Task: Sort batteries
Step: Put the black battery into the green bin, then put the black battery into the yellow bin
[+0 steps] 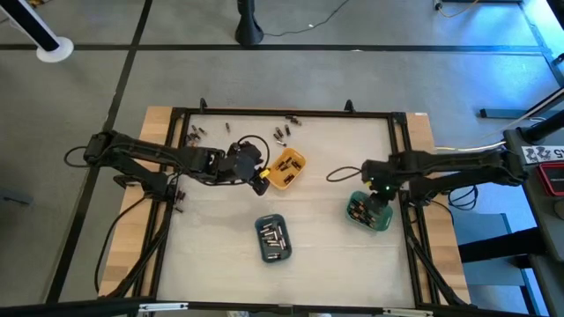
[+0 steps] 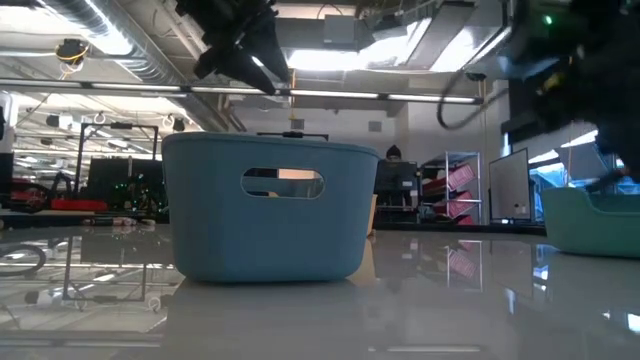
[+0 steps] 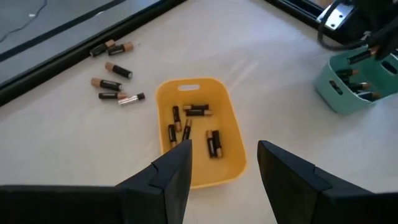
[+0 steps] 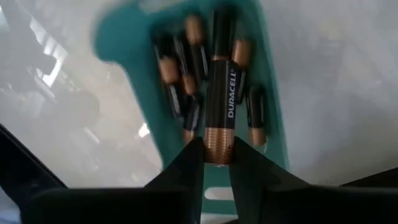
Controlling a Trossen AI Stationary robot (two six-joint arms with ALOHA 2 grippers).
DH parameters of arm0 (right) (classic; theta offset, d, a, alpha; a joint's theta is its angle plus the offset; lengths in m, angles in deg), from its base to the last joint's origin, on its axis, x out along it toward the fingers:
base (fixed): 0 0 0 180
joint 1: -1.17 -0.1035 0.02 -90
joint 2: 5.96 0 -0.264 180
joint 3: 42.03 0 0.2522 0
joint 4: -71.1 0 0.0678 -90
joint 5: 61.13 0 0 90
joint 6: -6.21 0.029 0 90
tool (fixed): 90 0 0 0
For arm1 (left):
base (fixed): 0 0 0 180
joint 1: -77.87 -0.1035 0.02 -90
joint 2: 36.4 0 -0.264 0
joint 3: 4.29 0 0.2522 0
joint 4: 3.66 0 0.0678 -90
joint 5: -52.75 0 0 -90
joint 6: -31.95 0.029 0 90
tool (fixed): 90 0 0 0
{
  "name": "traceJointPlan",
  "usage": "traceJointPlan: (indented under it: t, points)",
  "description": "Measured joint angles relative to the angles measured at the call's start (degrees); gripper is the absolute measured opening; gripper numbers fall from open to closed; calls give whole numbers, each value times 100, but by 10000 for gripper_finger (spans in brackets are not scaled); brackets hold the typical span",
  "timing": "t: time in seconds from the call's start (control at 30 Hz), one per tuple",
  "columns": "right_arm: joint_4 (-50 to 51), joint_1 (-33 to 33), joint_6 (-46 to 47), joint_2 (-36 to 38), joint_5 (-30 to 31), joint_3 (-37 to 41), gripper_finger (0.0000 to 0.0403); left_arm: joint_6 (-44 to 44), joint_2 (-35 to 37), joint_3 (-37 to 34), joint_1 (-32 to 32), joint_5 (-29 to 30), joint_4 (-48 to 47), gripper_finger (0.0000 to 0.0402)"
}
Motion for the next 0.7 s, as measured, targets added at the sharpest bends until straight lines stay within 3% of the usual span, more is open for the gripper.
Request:
traceJointPlan:
  t: [0.5, 0.7]
  points:
    - [-548, 7, -181, -10, -105, 284, 128, -325, 0, 0, 68, -33, -21, 172]
    - [-535, 13, -230, -10, 79, 94, 137, -339, 0, 0, 69, -133, -22, 172]
